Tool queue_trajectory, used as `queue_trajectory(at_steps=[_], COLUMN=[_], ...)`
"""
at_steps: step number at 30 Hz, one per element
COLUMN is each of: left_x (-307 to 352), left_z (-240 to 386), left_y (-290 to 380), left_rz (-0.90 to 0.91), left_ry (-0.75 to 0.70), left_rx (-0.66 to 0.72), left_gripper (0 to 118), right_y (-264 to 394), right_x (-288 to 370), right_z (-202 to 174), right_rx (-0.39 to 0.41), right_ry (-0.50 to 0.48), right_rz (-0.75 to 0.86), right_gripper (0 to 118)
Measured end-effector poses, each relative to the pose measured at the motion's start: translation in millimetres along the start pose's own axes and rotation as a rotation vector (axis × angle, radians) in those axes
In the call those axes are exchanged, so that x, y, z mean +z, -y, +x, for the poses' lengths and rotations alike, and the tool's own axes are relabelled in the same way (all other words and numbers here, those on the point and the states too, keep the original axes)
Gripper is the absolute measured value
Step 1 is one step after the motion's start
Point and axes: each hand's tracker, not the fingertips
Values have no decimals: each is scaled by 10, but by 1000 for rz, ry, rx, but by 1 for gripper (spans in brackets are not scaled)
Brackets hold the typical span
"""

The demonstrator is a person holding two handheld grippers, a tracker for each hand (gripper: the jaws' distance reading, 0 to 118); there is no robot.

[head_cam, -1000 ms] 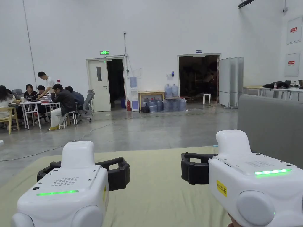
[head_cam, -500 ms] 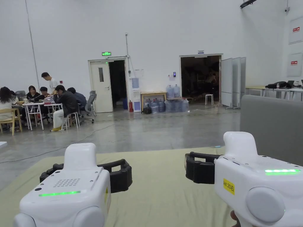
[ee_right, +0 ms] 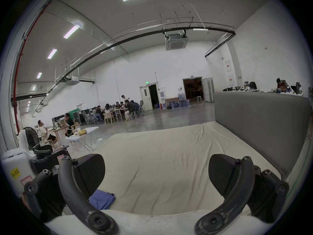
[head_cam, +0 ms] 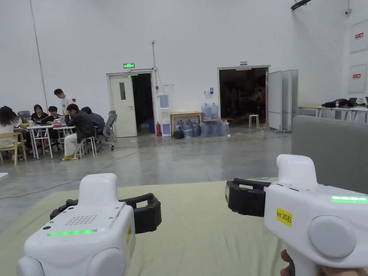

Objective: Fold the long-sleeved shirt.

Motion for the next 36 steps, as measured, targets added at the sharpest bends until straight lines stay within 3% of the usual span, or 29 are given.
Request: queue_trajectory(at_steps=[9,14,27,36], left_x=[8,-12,-14,-4], left_z=[6,-30,-45,-54], left_y=[-26,-18,18,39], left_rz=[1,-13,-20,-28], left_ry=[5,25,16,14], left_rx=[-2,32,15,5], left_gripper=[118,118,118,118], right_y=[24,8,5,16], right_x=[-25,-10,11,3], right_z=[-44,-8,-28,-22], right_rx=[32,-27,4,-17], right_ry=[11,-45,-3,-7], right_rz=[-9,-34,-13,-15], right_gripper=[118,118,118,118])
